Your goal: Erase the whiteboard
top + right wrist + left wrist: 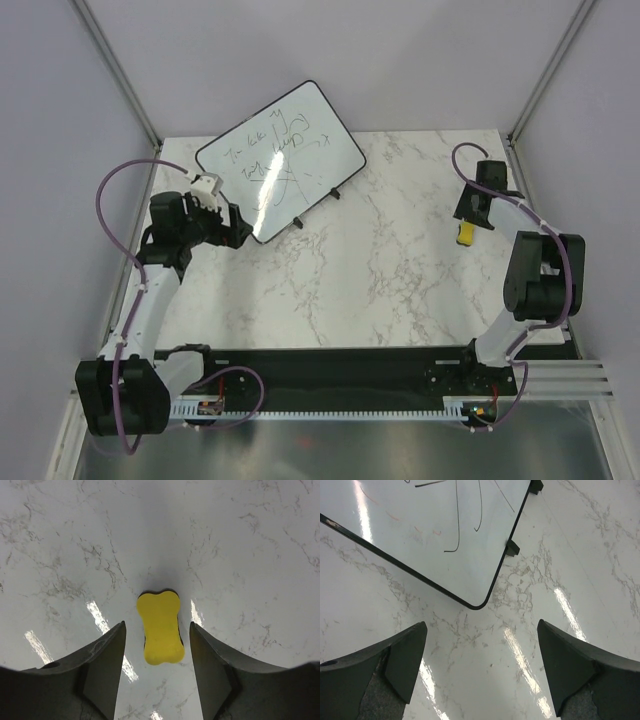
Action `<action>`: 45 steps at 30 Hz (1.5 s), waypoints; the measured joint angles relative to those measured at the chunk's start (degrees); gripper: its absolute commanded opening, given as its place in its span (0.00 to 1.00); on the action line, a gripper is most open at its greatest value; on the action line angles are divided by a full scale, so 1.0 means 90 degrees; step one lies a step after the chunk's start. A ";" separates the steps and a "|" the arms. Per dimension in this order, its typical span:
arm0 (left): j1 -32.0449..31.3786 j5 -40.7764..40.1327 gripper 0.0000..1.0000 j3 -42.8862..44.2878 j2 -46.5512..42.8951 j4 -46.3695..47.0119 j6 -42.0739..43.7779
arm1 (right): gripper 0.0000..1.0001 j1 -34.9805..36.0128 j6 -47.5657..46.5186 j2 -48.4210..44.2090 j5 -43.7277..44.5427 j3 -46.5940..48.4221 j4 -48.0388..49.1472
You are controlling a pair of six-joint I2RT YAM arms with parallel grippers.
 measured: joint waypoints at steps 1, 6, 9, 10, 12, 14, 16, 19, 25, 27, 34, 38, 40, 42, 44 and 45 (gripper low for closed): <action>0.0000 0.0005 0.99 0.0000 0.0015 -0.0068 0.0022 | 0.62 -0.0005 -0.0015 0.0029 0.0002 0.0005 -0.0058; 0.0002 0.0019 0.99 0.0000 0.0153 -0.0325 0.0107 | 0.62 -0.0034 -0.0104 0.0041 -0.0138 0.0005 -0.0214; 0.0000 0.0019 0.99 0.0002 0.0209 -0.0391 0.0117 | 0.63 -0.0090 -0.0126 0.0073 -0.0226 0.0005 -0.0248; 0.0000 0.0022 0.99 0.0005 0.0223 -0.0391 0.0119 | 0.62 -0.0109 -0.0126 0.0095 -0.0238 0.0005 -0.0250; 0.0002 0.0022 0.99 0.0005 0.0236 -0.0393 0.0117 | 0.62 -0.0143 -0.0126 0.0136 -0.0274 0.0005 -0.0260; 0.0000 0.0029 0.99 0.0012 0.0238 -0.0398 0.0119 | 0.62 -0.0182 -0.0126 0.0172 -0.0318 0.0005 -0.0262; 0.0000 0.0041 0.99 0.0027 0.0238 -0.0398 0.0117 | 0.61 -0.0216 -0.0131 0.0211 -0.0362 0.0005 -0.0262; 0.0000 0.0049 0.99 0.0032 0.0238 -0.0396 0.0117 | 0.61 -0.0253 -0.0131 0.0277 -0.0398 0.0005 -0.0262; 0.0000 0.0058 0.99 0.0032 0.0238 -0.0391 0.0114 | 0.57 -0.0257 -0.0143 0.0432 -0.0488 0.0000 -0.0265; 0.0000 0.0061 0.99 0.0034 0.0238 -0.0389 0.0114 | 0.56 -0.0257 -0.0151 0.0449 -0.0517 -0.0002 -0.0267; 0.0000 0.0061 0.99 0.0034 0.0238 -0.0381 0.0114 | 0.50 -0.0257 -0.0216 0.0539 -0.0568 -0.0002 -0.0262; 0.0000 0.0058 0.99 0.0034 0.0238 -0.0381 0.0112 | 0.46 -0.0260 -0.0245 0.0653 -0.0568 -0.0002 -0.0255; 0.0002 0.0056 0.99 0.0034 0.0238 -0.0381 0.0109 | 0.43 -0.0257 -0.0248 0.0653 -0.0568 -0.0002 -0.0255; 0.0002 0.0044 0.99 0.0034 0.0238 -0.0379 0.0104 | 0.40 -0.0257 -0.0265 0.0651 -0.0563 -0.0002 -0.0255; 0.0027 -0.0002 0.99 0.0034 0.0238 -0.0374 0.0063 | 0.33 -0.0257 -0.0274 0.0651 -0.0563 -0.0002 -0.0255; 0.0051 -0.0034 0.99 0.0034 0.0238 -0.0372 0.0024 | 0.30 -0.0257 -0.0287 0.0651 -0.0563 -0.0002 -0.0255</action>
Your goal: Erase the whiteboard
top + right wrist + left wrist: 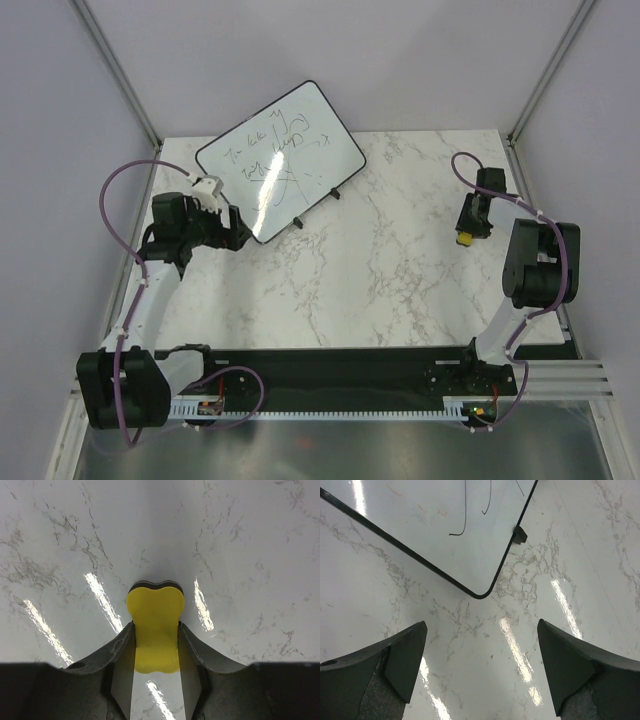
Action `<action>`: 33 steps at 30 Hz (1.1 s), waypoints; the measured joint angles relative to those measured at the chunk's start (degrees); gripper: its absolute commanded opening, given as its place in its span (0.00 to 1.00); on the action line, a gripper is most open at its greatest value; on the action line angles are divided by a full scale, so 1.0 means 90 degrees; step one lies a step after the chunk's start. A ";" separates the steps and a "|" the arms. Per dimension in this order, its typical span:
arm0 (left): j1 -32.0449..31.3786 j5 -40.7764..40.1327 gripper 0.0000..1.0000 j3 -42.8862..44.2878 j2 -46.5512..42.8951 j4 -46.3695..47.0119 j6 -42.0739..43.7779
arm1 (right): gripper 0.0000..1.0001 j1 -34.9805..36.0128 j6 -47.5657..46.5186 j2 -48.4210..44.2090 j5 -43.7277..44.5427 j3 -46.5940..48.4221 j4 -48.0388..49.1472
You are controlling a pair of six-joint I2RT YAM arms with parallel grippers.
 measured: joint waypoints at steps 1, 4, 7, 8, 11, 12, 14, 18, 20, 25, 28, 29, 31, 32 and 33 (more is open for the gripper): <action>0.0041 -0.0053 0.99 0.0000 0.0005 0.0015 -0.0046 | 0.19 0.0000 -0.0005 -0.0002 0.0000 0.0000 0.0002; 0.0274 -0.0170 0.95 0.0007 0.0046 0.0112 -0.0219 | 0.00 0.0005 -0.0058 -0.0015 -0.0002 -0.0012 0.0012; 0.0656 -0.0141 0.93 0.0010 0.0102 0.0299 -0.0471 | 0.00 0.0085 -0.0180 -0.0046 -0.0007 -0.0027 0.0007; 0.0801 -0.0109 0.93 0.0010 0.0117 0.0410 -0.0573 | 0.00 0.0143 -0.0233 -0.0063 -0.0015 -0.0027 0.0005; 0.1292 0.0068 0.92 0.0010 0.0206 0.0874 -0.0877 | 0.00 0.0471 -0.0420 -0.0211 -0.0100 -0.0022 -0.0005; 0.1413 0.0158 0.92 0.0027 0.0289 0.1015 -0.0962 | 0.00 0.0602 -0.0476 -0.0272 -0.0126 -0.0010 -0.0007; 0.1566 0.0301 0.92 0.0114 0.0573 0.1258 -0.1117 | 0.00 0.0974 -0.0627 -0.0461 -0.0238 0.0078 -0.0002; 0.1586 0.0605 0.92 0.0372 0.1324 0.1739 -0.1348 | 0.00 0.1809 -0.0891 -0.0816 -0.0682 0.0627 0.0211; 0.1586 0.0731 0.88 0.0454 0.1664 0.2030 -0.1428 | 0.00 0.2178 -0.0974 -0.0833 -0.0964 0.1093 0.0367; 0.1588 0.0967 0.73 0.0644 0.2482 0.2788 -0.1710 | 0.00 0.3070 -0.1103 -0.0228 -0.1506 0.2786 0.0957; 0.1588 0.1185 0.77 0.0738 0.2895 0.3279 -0.1877 | 0.00 0.3568 -0.1146 0.0427 -0.1433 0.3636 0.1214; 0.1588 0.1265 0.78 0.0772 0.3024 0.3446 -0.1931 | 0.00 0.3735 -0.1154 0.0697 -0.1399 0.3912 0.1270; 0.1588 0.1401 0.77 0.0884 0.3279 0.3687 -0.2011 | 0.00 0.4046 -0.1158 0.1302 -0.1375 0.4486 0.1280; 0.1586 0.1423 0.77 0.0937 0.3390 0.3769 -0.2042 | 0.00 0.4150 -0.1154 0.1537 -0.1362 0.4694 0.1299; 0.1586 0.1462 0.75 0.1013 0.3521 0.3854 -0.2072 | 0.00 0.4279 -0.1146 0.1809 -0.1355 0.4911 0.1292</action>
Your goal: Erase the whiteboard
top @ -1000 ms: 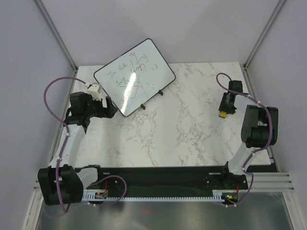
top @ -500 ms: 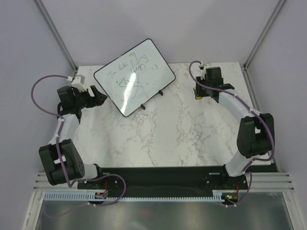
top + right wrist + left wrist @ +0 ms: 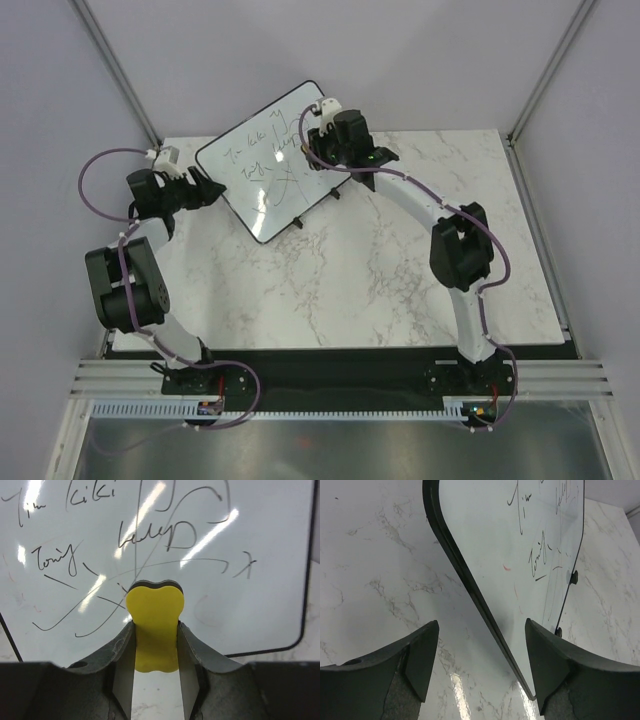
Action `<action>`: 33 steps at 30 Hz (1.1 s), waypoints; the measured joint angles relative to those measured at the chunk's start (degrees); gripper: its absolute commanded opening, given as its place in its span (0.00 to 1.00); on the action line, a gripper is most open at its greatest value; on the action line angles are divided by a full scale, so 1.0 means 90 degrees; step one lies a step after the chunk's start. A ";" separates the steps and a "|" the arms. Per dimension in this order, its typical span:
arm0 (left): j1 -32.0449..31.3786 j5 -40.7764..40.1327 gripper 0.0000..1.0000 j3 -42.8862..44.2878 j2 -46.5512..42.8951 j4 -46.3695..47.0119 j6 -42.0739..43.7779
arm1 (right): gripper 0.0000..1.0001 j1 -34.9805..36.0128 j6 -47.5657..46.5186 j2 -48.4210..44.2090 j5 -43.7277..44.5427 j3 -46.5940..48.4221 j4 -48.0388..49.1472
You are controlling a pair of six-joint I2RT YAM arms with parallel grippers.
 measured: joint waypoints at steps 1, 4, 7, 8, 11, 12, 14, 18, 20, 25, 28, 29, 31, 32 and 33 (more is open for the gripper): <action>0.0000 0.0041 0.74 0.0068 0.0126 0.0075 -0.0032 | 0.00 0.0119 0.0007 0.0248 0.0007 0.0202 -0.0017; 0.0000 0.0172 0.63 0.0175 0.0420 0.0243 -0.0141 | 0.00 0.0413 0.0032 0.0908 0.0080 0.0782 -0.0119; 0.0000 0.0338 0.52 0.0223 0.0614 0.0357 -0.0236 | 0.00 0.0629 0.0051 0.1411 0.0228 0.1263 -0.0104; 0.0000 0.0442 0.50 0.0238 0.0665 0.0408 -0.0265 | 0.00 0.0709 0.0056 0.1552 0.0296 0.1404 -0.0109; -0.0007 0.0663 0.40 0.0255 0.0695 0.0478 -0.0299 | 0.00 0.0889 0.0075 0.1851 0.0471 0.1656 -0.0109; -0.0017 0.0724 0.31 0.0262 0.0695 0.0488 -0.0299 | 0.00 0.0942 0.0075 0.1923 0.0563 0.1700 -0.0109; -0.0036 0.0792 0.17 0.0267 0.0695 0.0522 -0.0294 | 0.00 0.1073 0.0063 0.2023 0.0780 0.1746 -0.0107; -0.0022 0.1095 0.09 0.0333 0.0695 0.0563 -0.0464 | 0.00 0.1304 -0.0039 0.2178 0.1311 0.1809 -0.0104; -0.0029 0.1122 0.07 0.0359 0.0695 0.0566 -0.0471 | 0.00 0.1426 -0.0095 0.2261 0.1549 0.1909 -0.0095; -0.0029 0.1158 0.04 0.0359 0.0704 0.0559 -0.0474 | 0.00 0.1710 -0.0197 0.2358 0.1868 0.2013 0.0078; -0.0029 0.1192 0.03 0.0359 0.0704 0.0563 -0.0476 | 0.00 0.1933 -0.0379 0.2373 0.1945 0.2013 0.0255; -0.0032 0.1197 0.03 0.0359 0.0704 0.0566 -0.0474 | 0.00 0.2040 -0.0452 0.2390 0.1965 0.2013 0.0338; -0.0032 0.1185 0.02 0.0359 0.0704 0.0563 -0.0474 | 0.00 0.2276 -0.0578 0.2438 0.1955 0.2013 0.0508; -0.0032 0.1173 0.02 0.0359 0.0704 0.0563 -0.0474 | 0.00 0.2375 -0.0610 0.2458 0.1933 0.2013 0.0566; -0.0034 0.1161 0.02 0.0359 0.0702 0.0563 -0.0474 | 0.00 0.2477 -0.0651 0.2477 0.1914 0.2013 0.0622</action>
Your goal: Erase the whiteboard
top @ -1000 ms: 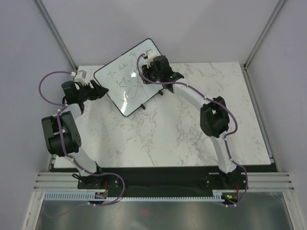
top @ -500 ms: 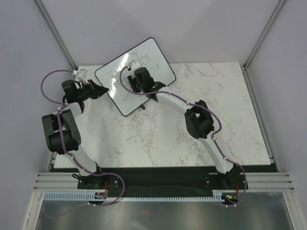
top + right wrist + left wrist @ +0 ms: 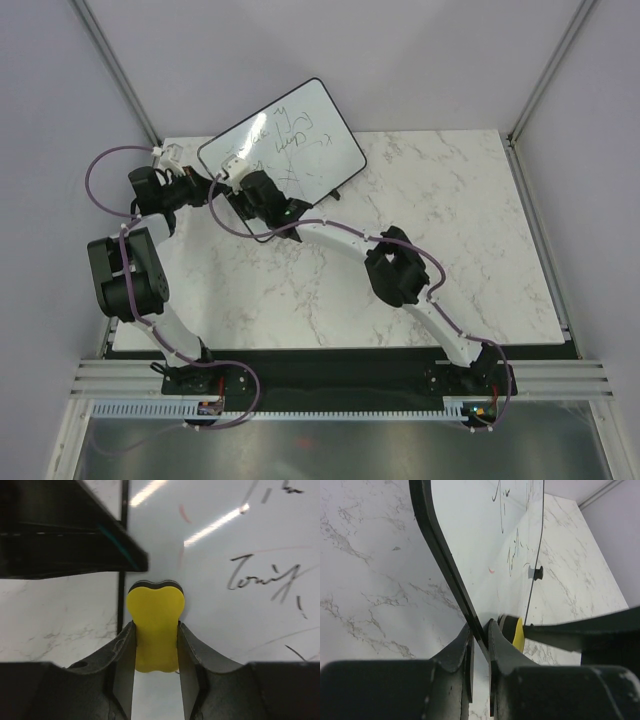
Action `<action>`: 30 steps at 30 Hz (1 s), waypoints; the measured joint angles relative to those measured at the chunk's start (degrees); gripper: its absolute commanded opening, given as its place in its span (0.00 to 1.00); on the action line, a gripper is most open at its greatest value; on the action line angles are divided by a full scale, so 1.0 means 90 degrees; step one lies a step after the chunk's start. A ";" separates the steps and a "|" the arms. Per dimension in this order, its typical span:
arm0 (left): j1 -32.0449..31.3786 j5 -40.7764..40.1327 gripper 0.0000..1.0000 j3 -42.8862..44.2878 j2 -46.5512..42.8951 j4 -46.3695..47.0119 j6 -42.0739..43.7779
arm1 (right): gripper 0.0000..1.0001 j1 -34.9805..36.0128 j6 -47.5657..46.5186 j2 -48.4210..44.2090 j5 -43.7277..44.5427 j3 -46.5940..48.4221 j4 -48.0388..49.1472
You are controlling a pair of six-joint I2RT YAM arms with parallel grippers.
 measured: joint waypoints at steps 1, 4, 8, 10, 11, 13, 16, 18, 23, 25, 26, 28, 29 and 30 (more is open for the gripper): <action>-0.0005 0.0000 0.02 0.0000 0.0000 0.0002 0.0000 | 0.00 0.0092 -0.0041 0.0027 -0.0002 0.0002 0.0056; -0.0010 -0.0010 0.02 0.0000 -0.0002 0.0000 0.0000 | 0.00 0.0253 -0.0209 0.0090 0.0216 0.0027 0.0226; -0.0036 -0.0063 0.02 0.0002 -0.0012 0.0012 0.0002 | 0.00 0.0015 -0.0109 0.0158 0.0291 0.0175 0.0376; -0.0051 -0.0090 0.02 0.0002 -0.0019 -0.0002 0.0005 | 0.00 -0.0216 -0.0049 0.0202 0.0357 0.0306 0.0517; -0.0053 -0.0090 0.02 0.0002 -0.0027 -0.0024 0.0005 | 0.00 -0.0364 -0.0039 0.0253 0.0396 0.0427 0.0580; -0.0063 -0.0095 0.02 0.0002 -0.0063 -0.0102 0.0010 | 0.00 -0.0682 -0.0032 0.0413 0.0449 0.0767 0.0750; -0.0085 -0.0102 0.02 0.0002 -0.0095 -0.0165 0.0044 | 0.00 -0.1061 -0.0007 0.0719 0.0454 0.1299 0.0920; -0.0104 -0.0131 0.02 0.0002 -0.0112 -0.0228 0.0075 | 0.00 -0.1231 0.0061 0.0889 0.0401 0.1537 0.1013; -0.0134 -0.0262 0.02 0.0002 -0.0160 -0.0359 0.0148 | 0.00 -0.1107 0.0129 0.0996 0.0019 0.1613 0.1260; -0.0151 -0.0301 0.02 0.0002 -0.0185 -0.0391 0.0199 | 0.00 -0.0886 0.0109 0.1003 -0.0134 0.1627 0.1297; -0.0163 -0.0323 0.02 0.0002 -0.0197 -0.0408 0.0223 | 0.00 -0.0777 0.0104 0.1003 -0.0209 0.1627 0.1319; -0.0197 -0.0410 0.02 0.0000 -0.0250 -0.0474 0.0311 | 0.00 -0.0447 0.0068 0.1008 -0.0386 0.1627 0.1372; -0.0216 -0.0437 0.02 0.0000 -0.0279 -0.0495 0.0350 | 0.00 -0.0328 0.0061 0.1010 -0.0437 0.1627 0.1399; -0.0236 -0.0459 0.02 -0.0002 -0.0308 -0.0522 0.0391 | 0.00 -0.0192 0.0056 0.1013 -0.0515 0.1627 0.1440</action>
